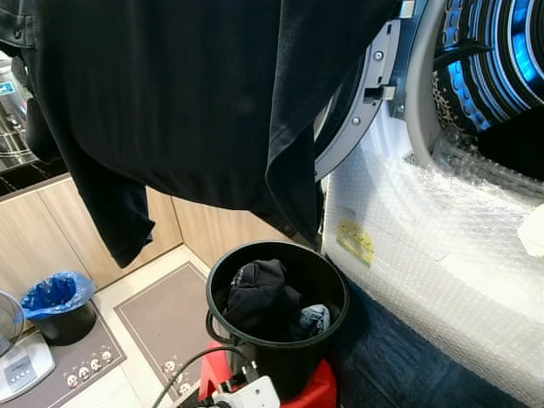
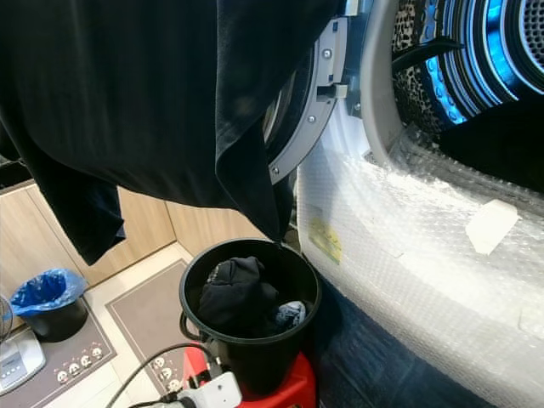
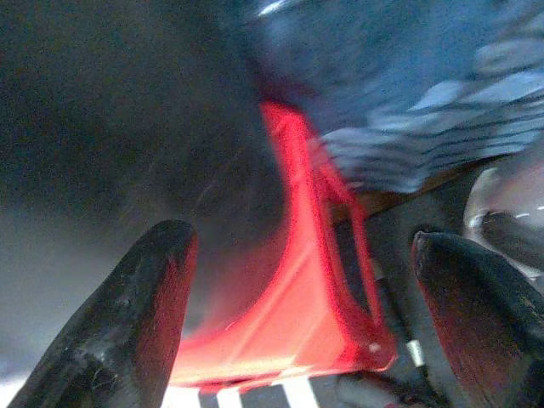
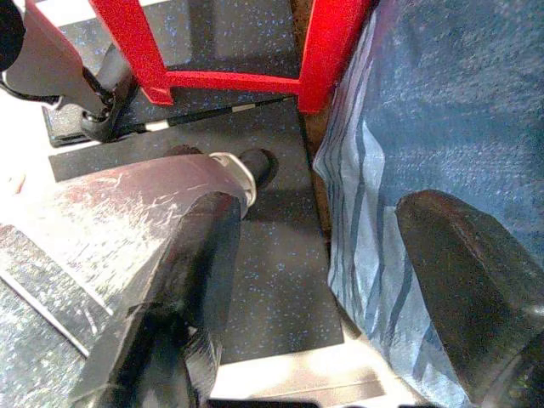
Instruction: Clothes washing
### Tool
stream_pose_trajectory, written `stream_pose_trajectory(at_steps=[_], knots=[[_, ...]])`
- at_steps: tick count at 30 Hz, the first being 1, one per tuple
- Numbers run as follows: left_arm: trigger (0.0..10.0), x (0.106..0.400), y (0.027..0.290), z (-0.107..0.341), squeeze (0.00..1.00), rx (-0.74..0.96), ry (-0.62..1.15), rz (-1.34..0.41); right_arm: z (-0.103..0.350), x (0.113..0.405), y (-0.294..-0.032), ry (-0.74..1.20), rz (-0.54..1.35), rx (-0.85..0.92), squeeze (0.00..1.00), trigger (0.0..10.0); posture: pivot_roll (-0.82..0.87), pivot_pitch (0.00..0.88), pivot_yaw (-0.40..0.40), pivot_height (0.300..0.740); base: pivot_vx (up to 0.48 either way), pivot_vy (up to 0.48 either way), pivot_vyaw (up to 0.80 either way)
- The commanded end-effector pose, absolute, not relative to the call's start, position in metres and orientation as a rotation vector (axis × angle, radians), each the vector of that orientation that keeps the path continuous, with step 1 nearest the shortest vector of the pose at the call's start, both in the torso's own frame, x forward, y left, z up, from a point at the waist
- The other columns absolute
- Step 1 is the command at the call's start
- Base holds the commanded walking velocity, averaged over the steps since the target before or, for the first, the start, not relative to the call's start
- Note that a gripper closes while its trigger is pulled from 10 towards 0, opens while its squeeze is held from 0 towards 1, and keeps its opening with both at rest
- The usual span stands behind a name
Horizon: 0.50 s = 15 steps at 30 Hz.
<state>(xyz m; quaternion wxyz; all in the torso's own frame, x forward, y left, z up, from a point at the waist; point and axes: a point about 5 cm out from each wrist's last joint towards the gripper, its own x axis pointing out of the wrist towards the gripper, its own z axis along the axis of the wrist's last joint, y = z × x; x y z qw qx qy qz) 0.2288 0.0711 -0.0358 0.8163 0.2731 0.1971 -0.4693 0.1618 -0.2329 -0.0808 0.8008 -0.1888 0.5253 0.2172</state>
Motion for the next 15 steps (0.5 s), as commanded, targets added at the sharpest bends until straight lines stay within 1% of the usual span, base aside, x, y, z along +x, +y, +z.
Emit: stream_pose_trajectory(at_steps=[1,3,5,6,7,8,10,12,13,14,15], knots=[[10.0,0.230,0.068,-0.034,0.00,0.546,0.439,-1.062,-0.078,0.168,-0.232,1.109,0.470,-0.414,0.00,10.0,-0.06,0.000,0.028,0.740,0.000,0.000,0.00],[10.0,0.230,0.067,-0.033,0.00,0.536,0.443,-1.077,-0.078,0.168,-0.232,1.108,0.470,-0.415,0.00,10.0,-0.06,0.000,0.028,0.740,0.000,0.000,0.00],[10.0,0.229,0.060,-0.030,0.00,0.511,0.443,-1.153,-0.077,0.172,-0.232,1.100,0.467,-0.418,0.00,10.0,-0.09,0.000,0.042,0.740,0.000,0.000,0.00],[10.0,0.230,0.054,-0.026,0.00,0.520,0.426,-1.219,-0.076,0.174,-0.231,1.091,0.468,-0.421,0.00,10.0,-0.11,0.000,0.054,0.740,0.000,0.000,0.00],[10.0,0.230,0.054,-0.026,0.00,0.520,0.426,-1.219,-0.076,0.174,-0.231,1.091,0.468,-0.421,0.00,10.0,-0.11,0.000,0.054,0.740,0.000,0.000,0.00],[10.0,0.231,0.049,-0.021,0.00,0.541,0.395,-1.288,-0.076,0.175,-0.230,1.089,0.467,-0.416,0.00,10.0,-0.12,0.000,0.061,0.740,0.000,0.000,0.00],[10.0,0.231,0.045,-0.018,0.00,0.541,0.379,-1.335,-0.077,0.174,-0.229,1.090,0.463,-0.414,0.00,10.0,-0.12,0.000,0.064,0.740,0.000,0.000,0.00],[10.0,0.230,0.041,-0.014,0.00,0.596,0.354,-1.445,-0.079,0.170,-0.226,1.099,0.465,-0.408,0.00,10.0,-0.12,0.000,0.065,0.740,0.000,0.000,0.00],[10.0,0.230,0.041,-0.014,0.00,0.596,0.354,-1.445,-0.079,0.170,-0.226,1.099,0.465,-0.408,0.00,10.0,-0.12,0.000,0.065,0.740,0.000,0.000,0.00],[10.0,0.231,0.041,-0.011,0.00,0.620,0.339,-1.499,-0.080,0.169,-0.225,1.101,0.464,-0.407,0.00,10.0,-0.13,0.000,0.063,0.740,0.000,0.000,0.00],[10.0,0.232,0.042,-0.009,0.00,0.646,0.329,-1.517,-0.081,0.168,-0.225,1.103,0.462,-0.401,0.00,10.0,-0.13,0.000,0.064,0.740,0.000,0.000,0.00]])
